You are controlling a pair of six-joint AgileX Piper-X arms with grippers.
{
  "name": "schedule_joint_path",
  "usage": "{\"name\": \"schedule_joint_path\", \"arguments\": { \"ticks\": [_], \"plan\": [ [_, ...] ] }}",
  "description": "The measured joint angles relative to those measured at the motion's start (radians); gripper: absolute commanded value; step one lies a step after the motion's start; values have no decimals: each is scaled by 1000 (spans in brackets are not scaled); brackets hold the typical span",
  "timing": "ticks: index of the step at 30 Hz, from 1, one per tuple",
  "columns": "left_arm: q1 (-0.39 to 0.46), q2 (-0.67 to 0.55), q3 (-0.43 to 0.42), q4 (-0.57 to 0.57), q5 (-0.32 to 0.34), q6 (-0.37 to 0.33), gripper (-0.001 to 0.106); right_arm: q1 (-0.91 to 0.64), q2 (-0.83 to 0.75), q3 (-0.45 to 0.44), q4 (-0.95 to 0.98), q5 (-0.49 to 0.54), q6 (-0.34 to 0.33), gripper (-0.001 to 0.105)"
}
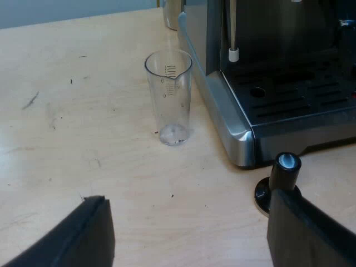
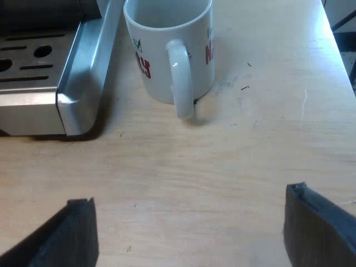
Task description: Place mug into machine
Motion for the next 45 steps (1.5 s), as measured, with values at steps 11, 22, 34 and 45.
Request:
{"name": "schedule_joint_path", "arguments": {
  "ticks": [11,22,34,45],
  "plan": [
    [0,0,0,0,10,0,61,0,0,0,-10,0,0,70],
    [0,0,-36,0,75,-7,61,0,5,-60,-10,0,0,70],
    [-110,133,-119,-76,118,-22,61,0,245,-248,-2,-83,-16,70],
    [-301,317,-162,-222,146,-22,61,0,482,-387,-9,-153,-64,70]
  ]
}}
